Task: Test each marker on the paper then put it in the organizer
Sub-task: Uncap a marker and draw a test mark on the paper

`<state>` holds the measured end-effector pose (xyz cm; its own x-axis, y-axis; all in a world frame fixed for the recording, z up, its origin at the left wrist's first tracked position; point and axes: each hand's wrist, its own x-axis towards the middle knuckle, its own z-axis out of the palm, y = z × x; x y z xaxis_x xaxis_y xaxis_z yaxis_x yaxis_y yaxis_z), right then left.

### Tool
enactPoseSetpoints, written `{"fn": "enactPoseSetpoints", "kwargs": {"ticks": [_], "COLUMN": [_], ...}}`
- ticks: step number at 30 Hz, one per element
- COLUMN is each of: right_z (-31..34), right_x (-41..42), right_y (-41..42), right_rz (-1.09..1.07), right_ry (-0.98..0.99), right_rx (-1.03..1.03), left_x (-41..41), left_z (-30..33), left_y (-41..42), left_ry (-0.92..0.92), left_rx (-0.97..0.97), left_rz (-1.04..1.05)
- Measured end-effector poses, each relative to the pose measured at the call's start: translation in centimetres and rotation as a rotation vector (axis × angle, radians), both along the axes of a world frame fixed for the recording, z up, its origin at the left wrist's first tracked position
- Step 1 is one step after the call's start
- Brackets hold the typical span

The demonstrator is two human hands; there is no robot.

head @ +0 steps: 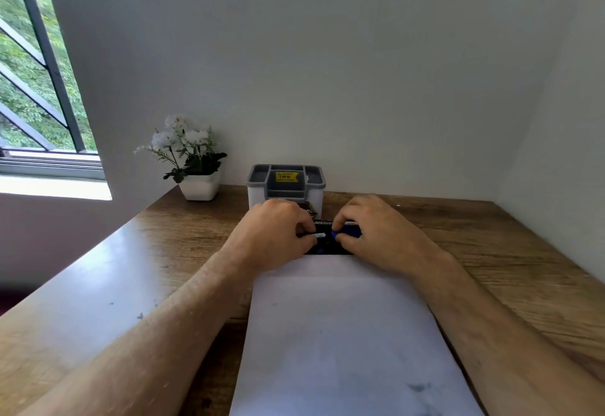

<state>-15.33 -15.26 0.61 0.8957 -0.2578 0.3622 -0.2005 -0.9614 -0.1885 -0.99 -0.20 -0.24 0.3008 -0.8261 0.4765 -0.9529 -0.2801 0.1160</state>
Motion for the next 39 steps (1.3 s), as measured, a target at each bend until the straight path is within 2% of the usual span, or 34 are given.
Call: {"fn": "enactPoseSetpoints", "kwargs": {"ticks": [3, 6, 9, 11, 13, 18, 21, 23, 25, 29, 34, 39], "right_z": [-0.1, 0.3, 1.5, 1.8, 2.0, 2.9, 3.5, 3.4, 3.0, 2.2, 2.2, 2.4], "right_x": [-0.2, 0.1, 0.2, 0.1, -0.1, -0.7, -1.1, -0.9, -0.7, -0.7, -0.9, -1.0], "right_y": [0.1, 0.6, 1.6, 2.0, 2.8, 4.5, 5.0, 5.1, 5.3, 5.0, 4.8, 4.9], "right_rz": [-0.002, -0.088, -0.177, -0.085, -0.024, 0.040, 0.109, 0.109, 0.091, 0.008, -0.019, -0.079], "right_ry": [-0.117, -0.380, -0.475, -0.458, -0.455, -0.591, -0.594, -0.559, -0.517, -0.460, -0.443, -0.407], "right_rx": [0.082, 0.261, 0.600, 0.877, 1.053, 1.215, 1.189, 1.119, 1.027, 0.592, 0.422, 0.321], "left_x": [-0.8, -1.9, -2.7, -3.3, -4.1, -4.6, -3.7, -3.1, -2.6, -2.0, -1.7, -1.9], "left_z": [0.4, 0.6, 0.3, 0.4, 0.6, 1.3, 2.3, 3.8, 4.9, 4.0, 2.2, 1.9], "left_y": [0.3, 0.3, 0.1, -0.1, -0.1, 0.7, 0.8, 0.8, 0.7, 0.6, 0.6, 0.3], "left_ry": [0.192, 0.589, 0.985, 1.135, 1.181, 1.085, 1.109, 1.170, 1.249, 1.372, 1.514, 1.526], "left_rx": [-0.127, -0.346, -0.404, -0.416, -0.429, -0.490, -0.710, -0.777, -0.711, -0.655, -0.721, -0.753], "left_rz": [0.036, 0.041, -0.027, -0.098, -0.164, -0.217, -0.223, -0.303, -0.385, -0.426, -0.462, -0.461]}}
